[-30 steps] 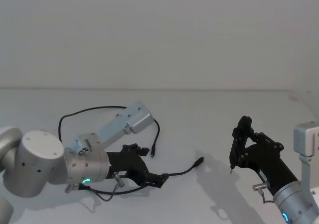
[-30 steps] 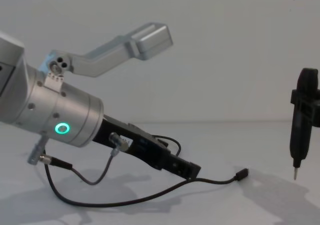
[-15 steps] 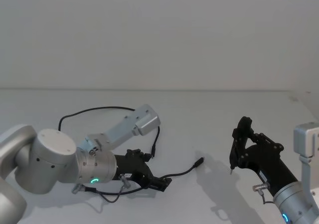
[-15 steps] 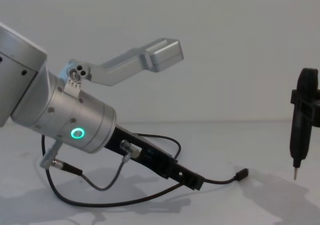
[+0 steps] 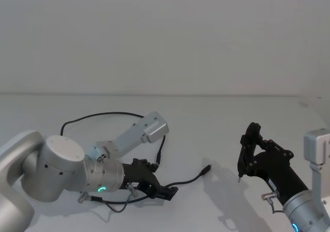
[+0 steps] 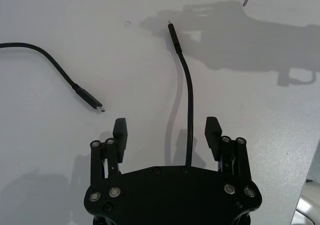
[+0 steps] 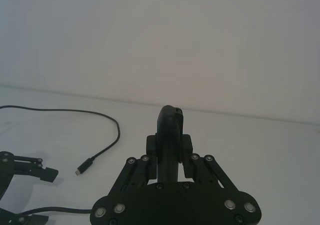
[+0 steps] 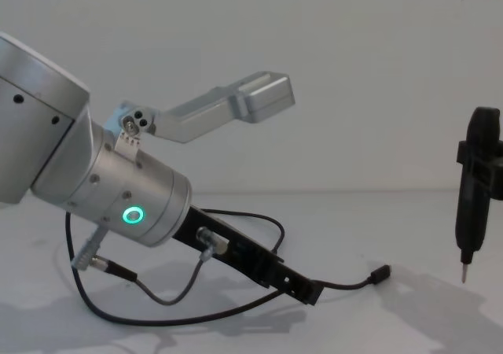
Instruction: Pick up the data cable with the one hand.
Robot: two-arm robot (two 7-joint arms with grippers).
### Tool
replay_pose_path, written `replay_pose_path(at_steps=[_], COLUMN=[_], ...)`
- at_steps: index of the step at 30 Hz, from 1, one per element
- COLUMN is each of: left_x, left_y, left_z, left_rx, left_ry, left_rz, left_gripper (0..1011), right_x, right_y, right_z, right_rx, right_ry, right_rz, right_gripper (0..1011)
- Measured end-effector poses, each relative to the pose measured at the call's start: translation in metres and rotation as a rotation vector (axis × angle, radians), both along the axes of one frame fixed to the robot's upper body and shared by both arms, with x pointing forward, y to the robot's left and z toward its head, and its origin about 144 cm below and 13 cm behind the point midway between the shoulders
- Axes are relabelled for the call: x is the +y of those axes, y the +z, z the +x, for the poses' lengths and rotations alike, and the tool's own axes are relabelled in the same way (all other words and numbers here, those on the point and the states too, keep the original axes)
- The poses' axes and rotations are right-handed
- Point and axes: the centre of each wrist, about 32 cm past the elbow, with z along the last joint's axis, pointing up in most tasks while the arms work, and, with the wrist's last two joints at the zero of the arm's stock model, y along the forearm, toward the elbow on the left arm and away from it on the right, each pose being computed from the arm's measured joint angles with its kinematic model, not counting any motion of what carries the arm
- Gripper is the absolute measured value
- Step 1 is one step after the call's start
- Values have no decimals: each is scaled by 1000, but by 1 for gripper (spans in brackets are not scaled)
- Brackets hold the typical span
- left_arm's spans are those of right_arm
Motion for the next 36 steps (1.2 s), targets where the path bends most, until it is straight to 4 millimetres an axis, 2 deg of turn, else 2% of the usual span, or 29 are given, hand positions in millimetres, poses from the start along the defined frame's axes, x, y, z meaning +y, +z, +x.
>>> replay_pose_path(at_steps=[9,13,26,27,29,32,36], left_x=[-2,-2,-3,-3,-3,-3,-3], left_y=[-1,-1,-1,-1,-1,-1,-1], left_z=[1,1,2,2,2,2,2], left_rx=[5,7,9,9,9,10,9], left_ry=[3,3,5,5,5,5,5], left_rz=[3,4,6,6,6,6,7], left_gripper=[738,575,176,176,81,40,35], right_x=[0,0,0,0,0,0,0], right_y=[0,0,0,0,0,0,0], right_z=[0,0,0,0,0,0,0], right_rx=[0,0,0,0,0,0,0], right_ry=[0,0,0,0,0,0,-1], right_rz=[0,0,0,0,0,0,0], right_gripper=[279,279,279,279,279,279,279])
